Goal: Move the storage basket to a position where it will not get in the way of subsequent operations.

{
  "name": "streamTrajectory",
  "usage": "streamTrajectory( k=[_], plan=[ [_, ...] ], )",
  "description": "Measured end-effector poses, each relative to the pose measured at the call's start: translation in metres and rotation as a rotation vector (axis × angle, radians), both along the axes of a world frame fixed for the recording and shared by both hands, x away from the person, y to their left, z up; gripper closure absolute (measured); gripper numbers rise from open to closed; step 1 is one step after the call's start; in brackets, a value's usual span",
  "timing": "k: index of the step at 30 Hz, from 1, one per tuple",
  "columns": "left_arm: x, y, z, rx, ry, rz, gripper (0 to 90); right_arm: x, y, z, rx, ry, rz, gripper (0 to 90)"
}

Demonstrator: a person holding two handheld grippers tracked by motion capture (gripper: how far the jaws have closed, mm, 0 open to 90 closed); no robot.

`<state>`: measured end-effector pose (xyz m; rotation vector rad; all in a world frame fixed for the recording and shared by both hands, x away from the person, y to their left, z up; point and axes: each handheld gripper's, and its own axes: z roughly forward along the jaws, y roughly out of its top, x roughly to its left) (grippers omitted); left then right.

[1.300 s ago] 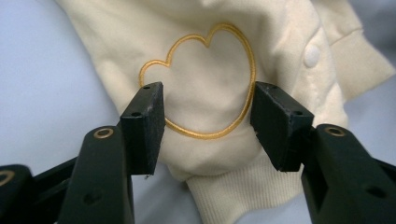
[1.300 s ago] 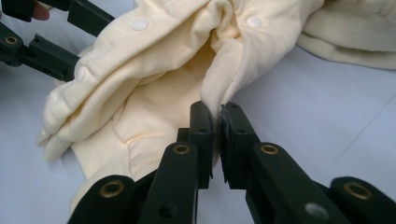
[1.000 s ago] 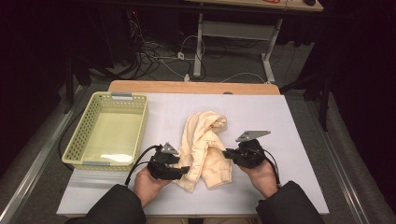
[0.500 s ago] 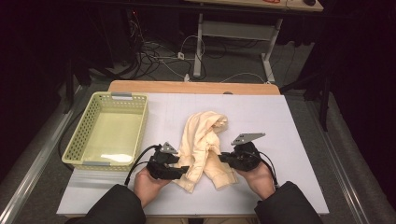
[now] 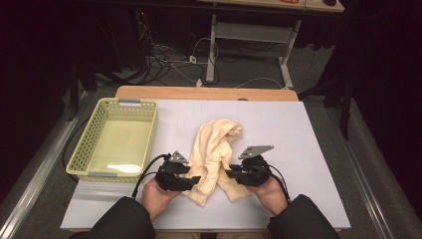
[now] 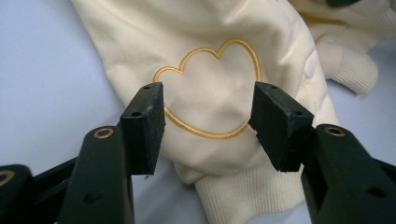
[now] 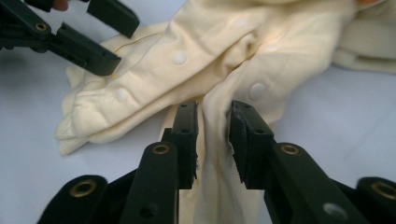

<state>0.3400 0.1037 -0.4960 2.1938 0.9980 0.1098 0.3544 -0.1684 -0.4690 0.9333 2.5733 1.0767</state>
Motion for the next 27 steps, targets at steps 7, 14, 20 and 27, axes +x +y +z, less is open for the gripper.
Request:
streamTrajectory(
  k=[7, 14, 20, 27],
  plan=[
    [0.001, 0.001, 0.000, 0.002, 0.001, 0.004, 43.1, 0.005, -0.025, 0.015, 0.061, -0.028, -0.087, 69.7],
    [0.001, 0.000, -0.001, 0.010, -0.003, 0.006, 43.1, 0.022, -0.042, 0.001, 0.034, 0.021, -0.175, 70.1],
    [0.001, 0.000, 0.000, 0.001, -0.007, 0.018, 41.2, 0.031, -0.031, -0.020, 0.022, 0.122, -0.166, 60.2],
    [0.002, 0.001, -0.001, 0.011, -0.005, 0.018, 41.1, 0.026, -0.016, -0.022, 0.025, 0.113, -0.112, 54.0]
  ],
)
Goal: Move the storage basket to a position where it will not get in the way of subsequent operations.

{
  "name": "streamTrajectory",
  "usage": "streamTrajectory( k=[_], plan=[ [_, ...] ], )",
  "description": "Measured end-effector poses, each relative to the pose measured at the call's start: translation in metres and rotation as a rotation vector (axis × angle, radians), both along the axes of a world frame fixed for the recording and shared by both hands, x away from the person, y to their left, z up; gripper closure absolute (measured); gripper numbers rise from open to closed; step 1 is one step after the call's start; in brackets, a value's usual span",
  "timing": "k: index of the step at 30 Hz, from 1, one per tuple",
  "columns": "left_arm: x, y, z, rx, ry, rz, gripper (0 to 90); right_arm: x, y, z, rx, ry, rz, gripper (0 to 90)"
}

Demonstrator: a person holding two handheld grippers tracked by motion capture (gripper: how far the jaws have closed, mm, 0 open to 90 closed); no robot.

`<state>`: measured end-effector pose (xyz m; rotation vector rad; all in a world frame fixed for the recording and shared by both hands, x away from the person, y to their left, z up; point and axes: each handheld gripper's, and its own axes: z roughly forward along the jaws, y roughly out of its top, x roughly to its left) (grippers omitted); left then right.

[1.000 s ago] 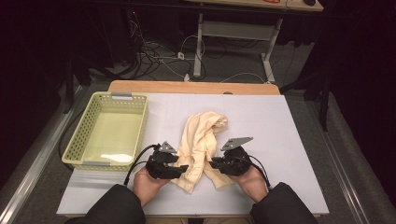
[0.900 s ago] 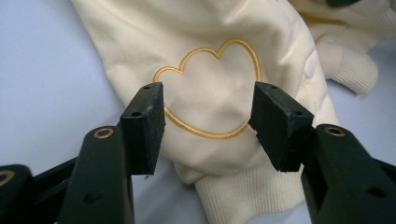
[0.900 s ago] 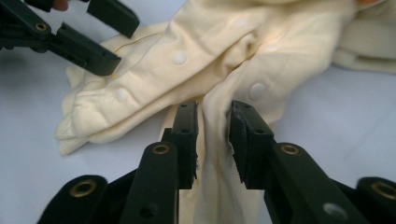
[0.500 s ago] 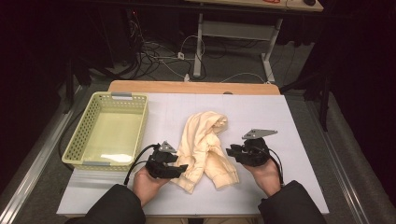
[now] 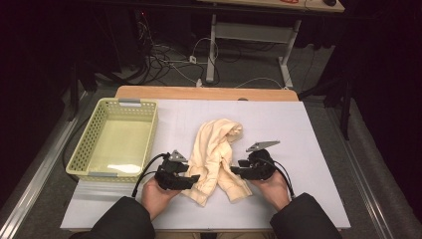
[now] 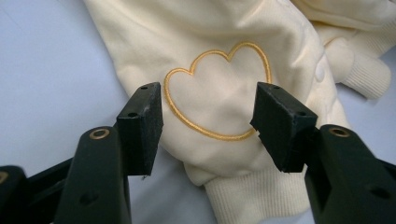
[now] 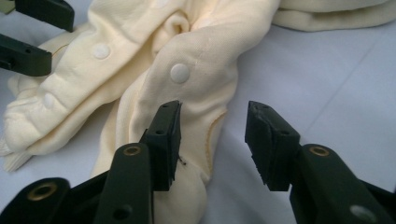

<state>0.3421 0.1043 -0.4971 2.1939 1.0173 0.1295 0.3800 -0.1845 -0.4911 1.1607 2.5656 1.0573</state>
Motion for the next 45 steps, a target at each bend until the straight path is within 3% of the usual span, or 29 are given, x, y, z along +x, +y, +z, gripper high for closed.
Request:
streamTrajectory(
  k=[7, 14, 19, 22, 36, 45],
  plan=[
    [0.002, -0.002, -0.004, 0.015, 0.011, -0.001, 40.2, -0.003, 0.017, -0.009, -0.061, 0.001, 0.036, 54.0],
    [0.001, -0.002, -0.006, 0.015, 0.013, -0.001, 40.2, -0.003, 0.018, -0.010, -0.054, 0.012, 0.068, 66.8],
    [0.001, -0.001, -0.006, 0.012, 0.013, -0.002, 40.2, -0.002, 0.016, -0.008, -0.071, 0.010, 0.081, 81.4],
    [0.001, -0.001, -0.006, 0.009, 0.015, -0.002, 40.2, -0.003, 0.017, -0.007, -0.084, 0.002, 0.081, 85.2],
    [0.001, 0.000, -0.006, 0.003, 0.023, 0.000, 40.2, -0.009, 0.000, 0.017, -0.055, -0.060, 0.041, 86.5],
    [0.002, 0.001, -0.006, 0.001, 0.034, -0.004, 40.2, -0.018, -0.019, 0.035, -0.067, -0.139, -0.018, 86.4]
  ],
)
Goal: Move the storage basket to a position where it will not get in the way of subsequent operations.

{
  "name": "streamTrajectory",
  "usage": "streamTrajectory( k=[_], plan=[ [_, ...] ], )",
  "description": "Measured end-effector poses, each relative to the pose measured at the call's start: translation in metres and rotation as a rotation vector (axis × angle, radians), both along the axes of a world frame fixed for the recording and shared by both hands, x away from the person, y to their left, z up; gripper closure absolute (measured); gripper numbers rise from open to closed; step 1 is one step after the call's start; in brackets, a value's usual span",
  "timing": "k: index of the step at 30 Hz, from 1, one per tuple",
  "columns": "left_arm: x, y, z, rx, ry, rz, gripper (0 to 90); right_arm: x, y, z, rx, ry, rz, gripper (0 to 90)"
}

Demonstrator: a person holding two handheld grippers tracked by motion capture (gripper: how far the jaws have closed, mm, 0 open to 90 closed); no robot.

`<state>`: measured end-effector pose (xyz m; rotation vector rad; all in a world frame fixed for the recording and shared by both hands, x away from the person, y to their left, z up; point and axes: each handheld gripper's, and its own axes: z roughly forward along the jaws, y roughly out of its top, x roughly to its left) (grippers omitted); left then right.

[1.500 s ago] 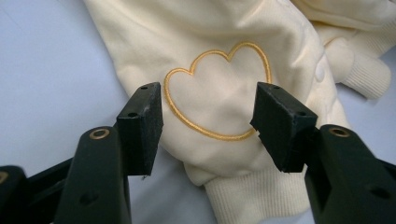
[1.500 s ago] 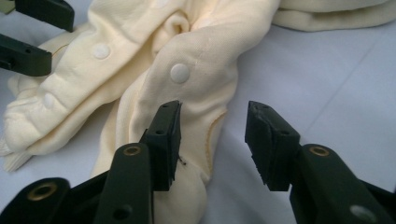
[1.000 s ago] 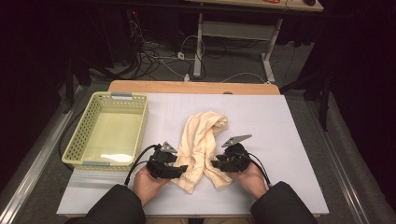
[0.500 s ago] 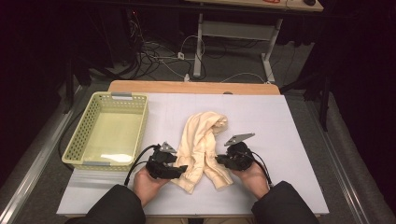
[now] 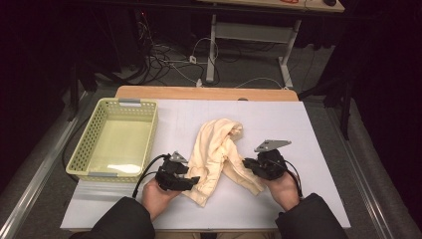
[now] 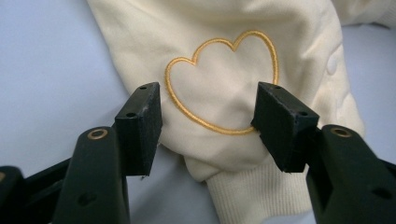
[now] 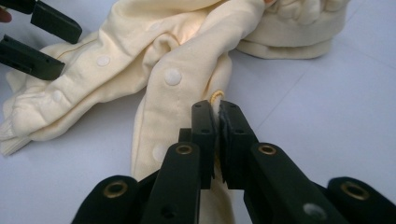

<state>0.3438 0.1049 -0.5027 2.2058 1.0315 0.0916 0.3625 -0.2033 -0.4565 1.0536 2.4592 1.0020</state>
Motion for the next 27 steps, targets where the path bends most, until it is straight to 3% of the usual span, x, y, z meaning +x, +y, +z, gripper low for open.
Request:
streamTrajectory(
  k=[4, 10, 15, 21, 25, 27],
  plan=[
    [0.000, 0.000, 0.000, 0.000, 0.001, -0.001, 40.2, -0.002, -0.004, 0.004, -0.004, -0.015, -0.012, 86.4],
    [0.000, 0.000, 0.000, 0.000, 0.002, 0.000, 40.2, -0.007, 0.003, 0.005, -0.010, -0.024, 0.021, 86.3],
    [0.000, 0.000, -0.001, 0.000, 0.002, 0.000, 40.3, -0.013, 0.023, -0.003, -0.035, 0.000, 0.101, 86.1],
    [0.000, 0.000, -0.001, 0.004, 0.000, 0.000, 40.2, -0.018, 0.051, -0.023, -0.084, 0.062, 0.186, 85.8],
    [0.000, 0.000, -0.001, 0.007, -0.001, -0.002, 40.2, -0.018, 0.061, -0.033, -0.129, 0.080, 0.200, 82.2],
    [0.000, 0.000, 0.000, 0.008, -0.004, -0.003, 40.2, -0.018, 0.057, -0.029, -0.108, 0.075, 0.200, 79.7]
  ],
)
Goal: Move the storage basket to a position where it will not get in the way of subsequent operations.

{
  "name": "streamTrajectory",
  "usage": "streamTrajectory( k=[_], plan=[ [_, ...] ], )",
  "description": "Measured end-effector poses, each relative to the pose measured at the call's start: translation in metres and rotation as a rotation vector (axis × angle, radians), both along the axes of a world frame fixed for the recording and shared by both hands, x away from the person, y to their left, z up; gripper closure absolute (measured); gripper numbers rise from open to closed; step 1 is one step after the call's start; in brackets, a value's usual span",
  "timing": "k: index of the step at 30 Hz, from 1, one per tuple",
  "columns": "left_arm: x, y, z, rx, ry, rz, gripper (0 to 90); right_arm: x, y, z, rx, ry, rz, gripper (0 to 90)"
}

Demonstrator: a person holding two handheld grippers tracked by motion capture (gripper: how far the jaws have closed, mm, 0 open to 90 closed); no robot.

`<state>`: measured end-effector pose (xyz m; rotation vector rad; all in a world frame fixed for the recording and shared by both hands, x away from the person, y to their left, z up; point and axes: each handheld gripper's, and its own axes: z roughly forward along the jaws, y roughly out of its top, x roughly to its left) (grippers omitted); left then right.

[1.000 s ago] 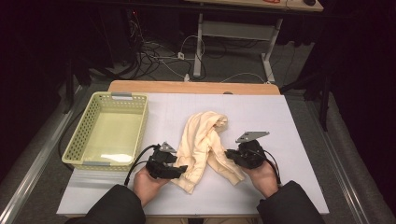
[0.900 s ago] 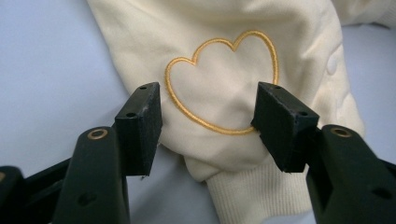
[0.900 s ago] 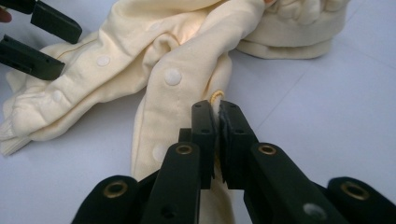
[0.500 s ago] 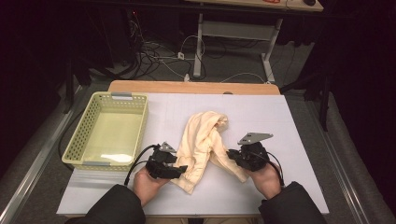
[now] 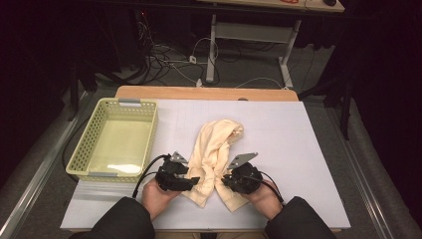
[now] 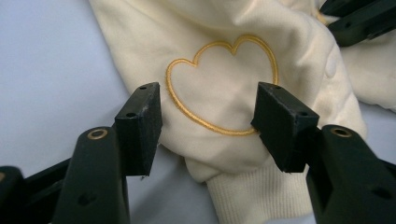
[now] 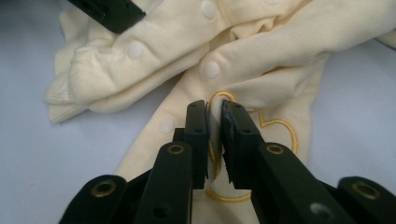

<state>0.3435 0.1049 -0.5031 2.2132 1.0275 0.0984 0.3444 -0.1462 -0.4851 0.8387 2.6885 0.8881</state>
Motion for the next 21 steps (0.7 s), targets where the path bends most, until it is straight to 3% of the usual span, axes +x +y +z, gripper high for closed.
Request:
streamTrajectory(
  k=[6, 9, 15, 19, 21],
  plan=[
    [0.000, 0.000, 0.000, 0.003, -0.007, -0.001, 40.2, 0.005, -0.021, 0.016, 0.098, -0.031, -0.079, 70.5],
    [0.000, 0.000, 0.000, 0.002, -0.006, 0.001, 40.1, 0.009, -0.032, 0.022, 0.130, -0.055, -0.117, 70.5],
    [0.000, 0.000, 0.000, 0.001, -0.005, 0.002, 40.1, 0.017, -0.051, 0.027, 0.199, -0.054, -0.177, 70.6],
    [0.001, 0.000, -0.001, 0.004, -0.007, 0.000, 40.1, 0.017, -0.056, 0.031, 0.221, -0.065, -0.188, 70.7],
    [0.001, 0.000, -0.001, 0.004, -0.006, 0.000, 40.1, 0.018, -0.055, 0.029, 0.196, -0.071, -0.204, 70.8]
  ],
)
